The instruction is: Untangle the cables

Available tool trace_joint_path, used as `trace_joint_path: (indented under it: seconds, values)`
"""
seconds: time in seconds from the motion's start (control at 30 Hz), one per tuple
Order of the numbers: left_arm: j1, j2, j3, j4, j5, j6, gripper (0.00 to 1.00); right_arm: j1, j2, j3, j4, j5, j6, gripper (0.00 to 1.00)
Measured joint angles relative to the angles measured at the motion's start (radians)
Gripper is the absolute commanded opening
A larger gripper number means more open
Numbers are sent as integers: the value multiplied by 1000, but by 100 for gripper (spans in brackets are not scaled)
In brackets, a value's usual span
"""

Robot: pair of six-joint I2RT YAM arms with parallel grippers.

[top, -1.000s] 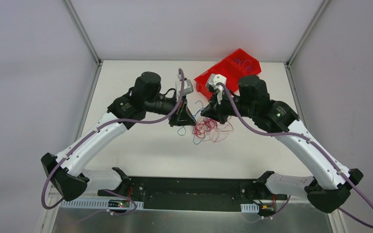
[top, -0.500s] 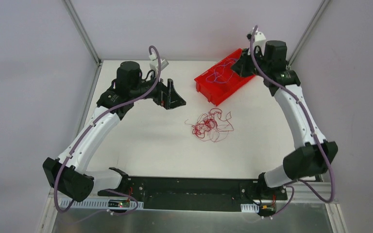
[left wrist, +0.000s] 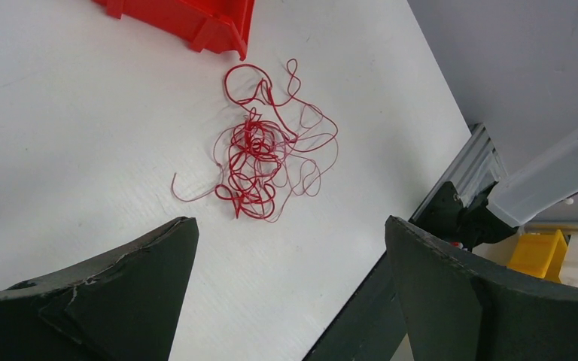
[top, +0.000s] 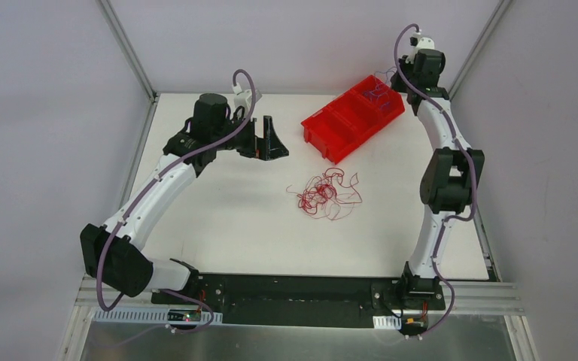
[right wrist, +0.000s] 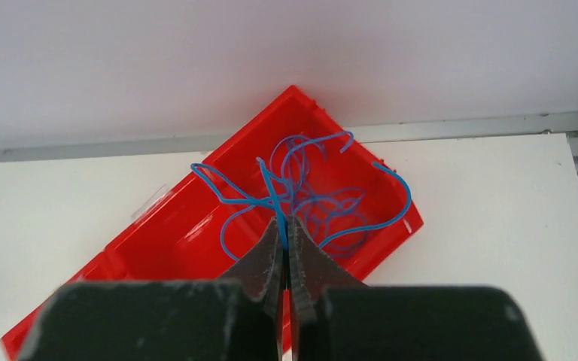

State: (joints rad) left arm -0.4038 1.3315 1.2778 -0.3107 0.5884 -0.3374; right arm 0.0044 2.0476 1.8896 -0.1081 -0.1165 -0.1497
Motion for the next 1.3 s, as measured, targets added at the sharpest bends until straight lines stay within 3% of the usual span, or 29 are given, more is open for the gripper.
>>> trace_joint_path:
  seconds: [0.3, 0.53, 0.57, 0.67, 0.7, 0.87, 1.0, 1.17, 1.3]
  values:
    - [26, 55, 0, 0, -22, -18, 99, 6, 318, 265, 92, 101, -8, 0]
    - [39, 68, 0, 0, -23, -23, 99, 10, 430, 293, 92, 113, -7, 0]
    - [40, 69, 0, 0, -23, -24, 99, 11, 435, 292, 89, 113, -7, 5]
    - [40, 75, 0, 0, -22, -34, 99, 13, 439, 285, 72, 113, -6, 41]
    - [40, 76, 0, 0, -22, -37, 99, 13, 439, 279, 73, 112, -11, 47]
    - [40, 77, 0, 0, -22, -41, 99, 13, 431, 232, 67, 76, -16, 54]
    - [40, 77, 0, -2, -23, -41, 99, 12, 390, 225, 35, 45, -32, 67]
    - [67, 78, 0, -38, -24, -45, 99, 12, 247, 216, -34, -13, -74, 87]
    - [106, 85, 0, -79, -19, -46, 99, 10, 91, 203, -130, -69, -120, 92]
